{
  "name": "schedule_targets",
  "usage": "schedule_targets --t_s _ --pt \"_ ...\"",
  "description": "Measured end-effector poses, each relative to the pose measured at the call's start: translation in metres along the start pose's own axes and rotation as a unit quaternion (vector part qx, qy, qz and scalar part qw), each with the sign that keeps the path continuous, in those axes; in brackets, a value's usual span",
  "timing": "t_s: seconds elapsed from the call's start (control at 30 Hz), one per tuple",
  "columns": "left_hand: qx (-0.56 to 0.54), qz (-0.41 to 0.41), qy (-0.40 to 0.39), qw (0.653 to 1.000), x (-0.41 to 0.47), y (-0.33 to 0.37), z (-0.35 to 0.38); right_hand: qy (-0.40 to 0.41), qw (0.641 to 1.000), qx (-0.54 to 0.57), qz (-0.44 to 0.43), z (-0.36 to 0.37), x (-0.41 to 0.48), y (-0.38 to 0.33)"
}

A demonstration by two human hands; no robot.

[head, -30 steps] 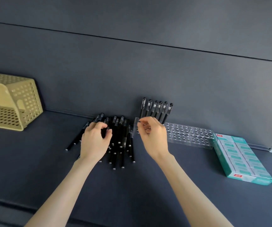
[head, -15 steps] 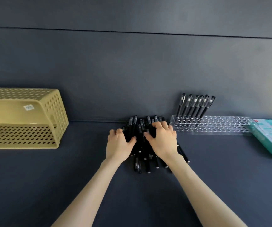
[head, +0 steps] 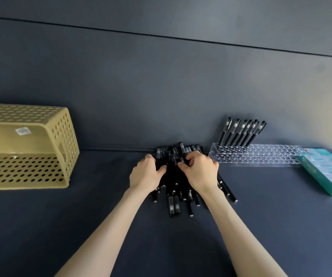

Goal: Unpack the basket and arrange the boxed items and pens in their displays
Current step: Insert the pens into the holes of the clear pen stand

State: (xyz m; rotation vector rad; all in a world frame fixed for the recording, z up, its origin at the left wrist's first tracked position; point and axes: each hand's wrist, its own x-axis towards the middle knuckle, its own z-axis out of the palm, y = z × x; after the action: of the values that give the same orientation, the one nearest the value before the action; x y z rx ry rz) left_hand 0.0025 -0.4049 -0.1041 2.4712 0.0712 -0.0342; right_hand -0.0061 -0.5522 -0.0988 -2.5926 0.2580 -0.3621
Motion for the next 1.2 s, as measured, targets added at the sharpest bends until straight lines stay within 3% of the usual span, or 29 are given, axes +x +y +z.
schedule_targets --t_s 0.23,0.37,0.43,0.53,0.63,0.8,0.87,1.1,1.2 --pt "-0.022 -0.035 -0.058 0.997 0.012 0.002 -0.004 -0.023 0.999 -0.015 0.022 -0.005 0.006 -0.01" --pt "-0.065 -0.015 -0.072 0.995 0.014 -0.003 -0.006 -0.022 0.998 0.031 0.041 -0.008 0.008 -0.012" --pt "-0.103 0.011 -0.076 0.992 0.01 -0.007 -0.007 -0.014 0.993 0.11 0.04 -0.013 0.009 -0.01" --pt "-0.173 0.041 -0.06 0.982 -0.002 -0.007 -0.011 -0.015 0.965 0.259 0.039 -0.026 0.007 -0.003" --pt "-0.297 0.058 -0.064 0.951 -0.022 0.012 -0.014 -0.004 0.927 0.373 0.03 -0.039 0.001 0.008" --pt "-0.456 0.043 -0.161 0.874 -0.054 0.055 0.008 -0.007 0.845 0.535 0.017 -0.069 -0.005 0.031" --pt "-0.473 0.042 -0.191 0.859 -0.062 0.072 0.017 -0.005 0.835 0.55 -0.004 -0.083 -0.004 0.043" --pt "-0.438 0.073 -0.173 0.879 -0.081 0.138 0.07 -0.025 0.823 0.567 -0.038 -0.132 0.003 0.111" --pt "-0.442 0.061 -0.14 0.884 -0.091 0.168 0.097 -0.04 0.843 0.533 -0.06 -0.152 0.009 0.146"
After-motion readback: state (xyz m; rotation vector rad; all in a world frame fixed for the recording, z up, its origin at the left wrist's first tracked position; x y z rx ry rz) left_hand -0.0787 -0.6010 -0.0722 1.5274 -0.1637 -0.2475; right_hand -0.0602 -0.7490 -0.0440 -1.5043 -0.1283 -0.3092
